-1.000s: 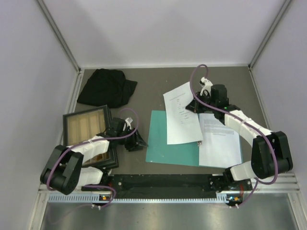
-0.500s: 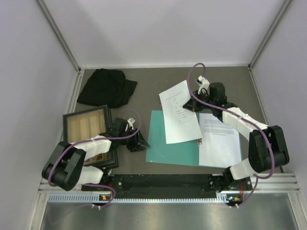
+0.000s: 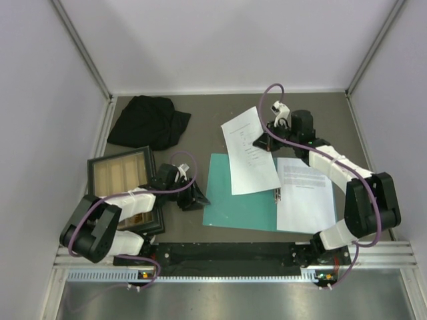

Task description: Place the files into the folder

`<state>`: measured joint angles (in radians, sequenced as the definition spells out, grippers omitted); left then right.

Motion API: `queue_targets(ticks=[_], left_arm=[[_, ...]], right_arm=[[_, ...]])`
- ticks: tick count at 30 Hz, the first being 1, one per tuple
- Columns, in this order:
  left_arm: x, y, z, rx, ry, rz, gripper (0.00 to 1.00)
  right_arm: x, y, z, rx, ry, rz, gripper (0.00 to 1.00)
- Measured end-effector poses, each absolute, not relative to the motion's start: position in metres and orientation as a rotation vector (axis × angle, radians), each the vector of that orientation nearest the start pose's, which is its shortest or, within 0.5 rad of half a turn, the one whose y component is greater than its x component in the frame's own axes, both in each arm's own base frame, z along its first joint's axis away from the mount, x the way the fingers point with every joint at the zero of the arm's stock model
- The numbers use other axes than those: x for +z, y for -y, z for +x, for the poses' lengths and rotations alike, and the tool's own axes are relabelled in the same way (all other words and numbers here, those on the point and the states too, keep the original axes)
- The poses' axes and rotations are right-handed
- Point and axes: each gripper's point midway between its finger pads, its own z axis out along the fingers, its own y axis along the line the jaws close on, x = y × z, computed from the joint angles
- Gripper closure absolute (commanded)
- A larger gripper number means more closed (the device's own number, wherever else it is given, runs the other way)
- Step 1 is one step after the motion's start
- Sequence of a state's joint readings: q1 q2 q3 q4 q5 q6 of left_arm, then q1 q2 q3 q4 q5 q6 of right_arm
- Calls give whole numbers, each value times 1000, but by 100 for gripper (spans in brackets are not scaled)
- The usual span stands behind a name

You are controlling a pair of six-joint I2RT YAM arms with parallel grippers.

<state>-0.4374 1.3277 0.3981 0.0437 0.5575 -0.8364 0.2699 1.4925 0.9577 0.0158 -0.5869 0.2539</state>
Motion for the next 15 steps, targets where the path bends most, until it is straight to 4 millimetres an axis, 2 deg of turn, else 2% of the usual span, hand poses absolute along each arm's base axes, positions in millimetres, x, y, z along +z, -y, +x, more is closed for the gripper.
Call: queue_targets(ticks=[8,15], left_arm=[[32,220,186,-1196,-2666,-258,48],[32,221,186,-1198,-2662,-253,48]], right_arm=[[165,-224,356,1014,-2059,-430,100],[148,-228,342,1088,-2084,-381,100]])
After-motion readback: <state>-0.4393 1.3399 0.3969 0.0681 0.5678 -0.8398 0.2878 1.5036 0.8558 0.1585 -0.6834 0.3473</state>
